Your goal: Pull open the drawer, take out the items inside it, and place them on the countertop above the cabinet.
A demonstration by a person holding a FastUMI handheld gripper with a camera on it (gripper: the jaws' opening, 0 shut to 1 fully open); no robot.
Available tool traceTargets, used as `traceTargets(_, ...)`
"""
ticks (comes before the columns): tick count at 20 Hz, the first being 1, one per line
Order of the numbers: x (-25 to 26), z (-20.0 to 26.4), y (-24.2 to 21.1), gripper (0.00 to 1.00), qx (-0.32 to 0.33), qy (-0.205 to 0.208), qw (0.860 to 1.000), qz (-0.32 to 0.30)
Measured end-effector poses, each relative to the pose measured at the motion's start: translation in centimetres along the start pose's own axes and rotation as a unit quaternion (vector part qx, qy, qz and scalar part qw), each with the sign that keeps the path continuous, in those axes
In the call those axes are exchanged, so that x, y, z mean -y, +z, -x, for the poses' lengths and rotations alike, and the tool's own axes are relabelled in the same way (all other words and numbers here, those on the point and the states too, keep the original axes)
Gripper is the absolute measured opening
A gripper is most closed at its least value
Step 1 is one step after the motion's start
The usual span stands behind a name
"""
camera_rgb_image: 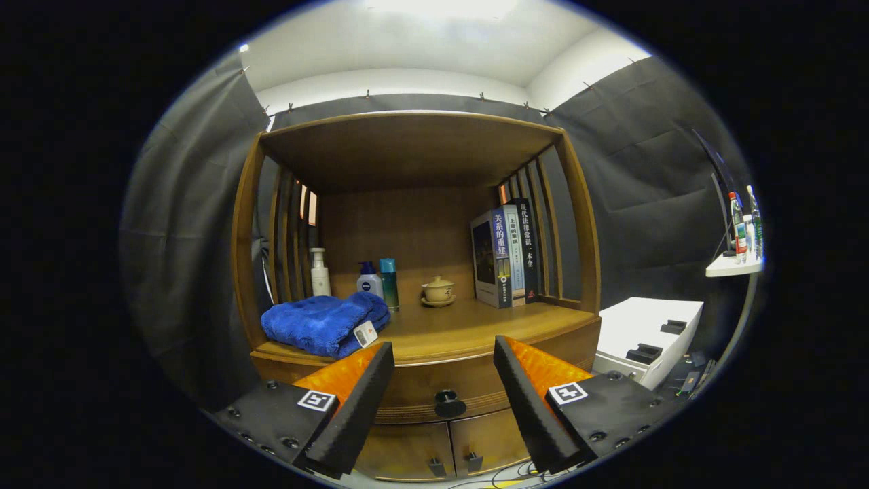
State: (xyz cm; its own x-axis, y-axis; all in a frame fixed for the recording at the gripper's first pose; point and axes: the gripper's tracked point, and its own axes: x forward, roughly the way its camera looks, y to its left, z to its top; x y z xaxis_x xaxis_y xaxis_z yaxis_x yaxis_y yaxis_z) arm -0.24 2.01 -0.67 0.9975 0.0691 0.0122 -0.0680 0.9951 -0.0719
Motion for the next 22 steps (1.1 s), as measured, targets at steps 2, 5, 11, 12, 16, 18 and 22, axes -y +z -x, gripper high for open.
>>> traceTargets(2, -0.3, -0.2, -0.3, 0.98, -0.003, 0.007, 1.000, 0.005)
traceTargets(5, -0.6, -0.6, -0.6, 0.98, -0.001, 0.016, 1.000, 0.018)
traceTargets(11, -0.1, -2.7, -2.7, 0.98, -0.007, 0.030, 0.999, 0.028)
traceTargets(12, 0.0, -3.2, -3.4, 0.98, -0.011, 0.034, 0.999, 0.023)
traceTargets(16, 0.7, -5.4, -6.2, 0.98, -0.043, 0.033, 0.998, 0.009)
traceTargets(18, 1.4, -6.2, -7.9, 0.98, -0.058, 0.034, 0.997, 0.023)
traceTargets(22, 2.3, -6.7, -11.5, 0.86, -0.089, 0.040, 0.995, 0.030)
